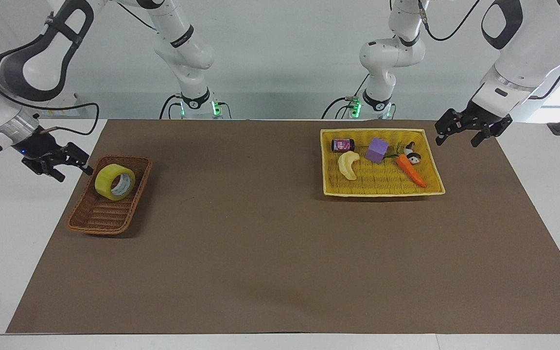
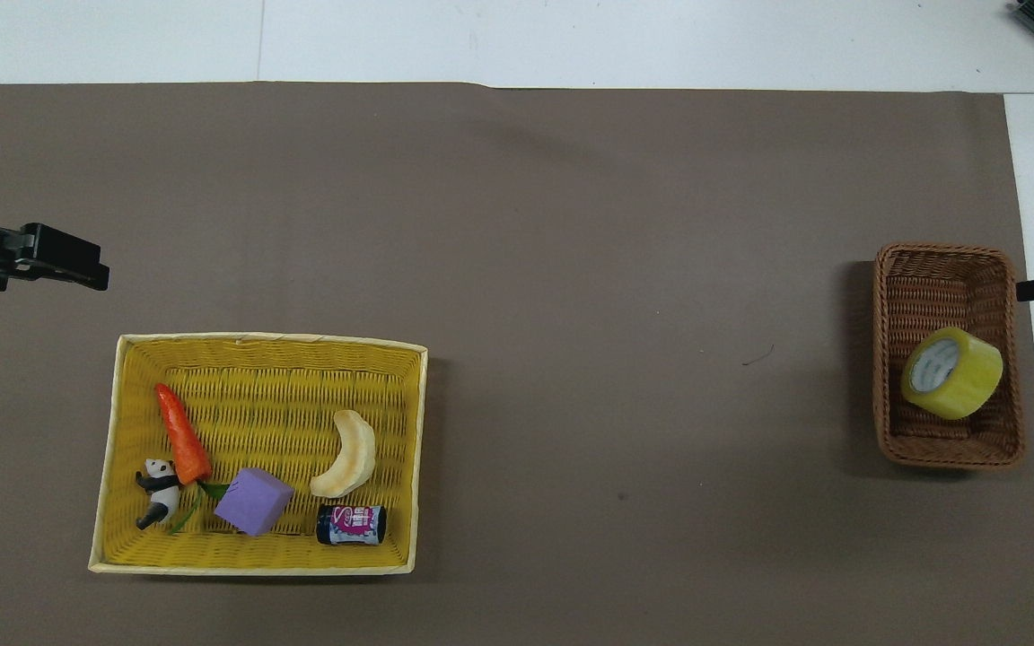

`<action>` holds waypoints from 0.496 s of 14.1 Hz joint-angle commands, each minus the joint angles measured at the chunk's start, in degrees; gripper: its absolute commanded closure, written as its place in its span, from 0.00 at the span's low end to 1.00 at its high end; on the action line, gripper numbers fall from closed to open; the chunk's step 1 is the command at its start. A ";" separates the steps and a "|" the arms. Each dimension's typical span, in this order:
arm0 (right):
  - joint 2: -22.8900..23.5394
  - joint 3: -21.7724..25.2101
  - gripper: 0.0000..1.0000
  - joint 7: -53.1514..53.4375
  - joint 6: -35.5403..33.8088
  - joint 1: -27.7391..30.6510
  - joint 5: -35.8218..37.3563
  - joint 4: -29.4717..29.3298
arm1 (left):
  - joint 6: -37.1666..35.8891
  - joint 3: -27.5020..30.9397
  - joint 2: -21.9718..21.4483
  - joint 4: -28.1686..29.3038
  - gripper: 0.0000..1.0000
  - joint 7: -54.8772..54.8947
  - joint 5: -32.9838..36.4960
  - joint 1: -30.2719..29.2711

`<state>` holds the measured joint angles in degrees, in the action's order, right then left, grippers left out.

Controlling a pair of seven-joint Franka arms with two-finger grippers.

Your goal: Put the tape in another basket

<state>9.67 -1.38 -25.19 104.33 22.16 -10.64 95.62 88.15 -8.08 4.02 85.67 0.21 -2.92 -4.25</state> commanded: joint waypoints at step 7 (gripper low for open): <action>-11.33 -0.38 0.00 30.00 -6.42 -15.81 10.20 4.48 | 0.71 -0.54 -1.38 1.69 0.00 0.58 0.99 -0.93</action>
<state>0.90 -1.83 -0.27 98.90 8.86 -1.77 97.78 88.15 -8.08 4.02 85.68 0.21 -2.92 -4.25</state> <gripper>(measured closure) 0.000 0.000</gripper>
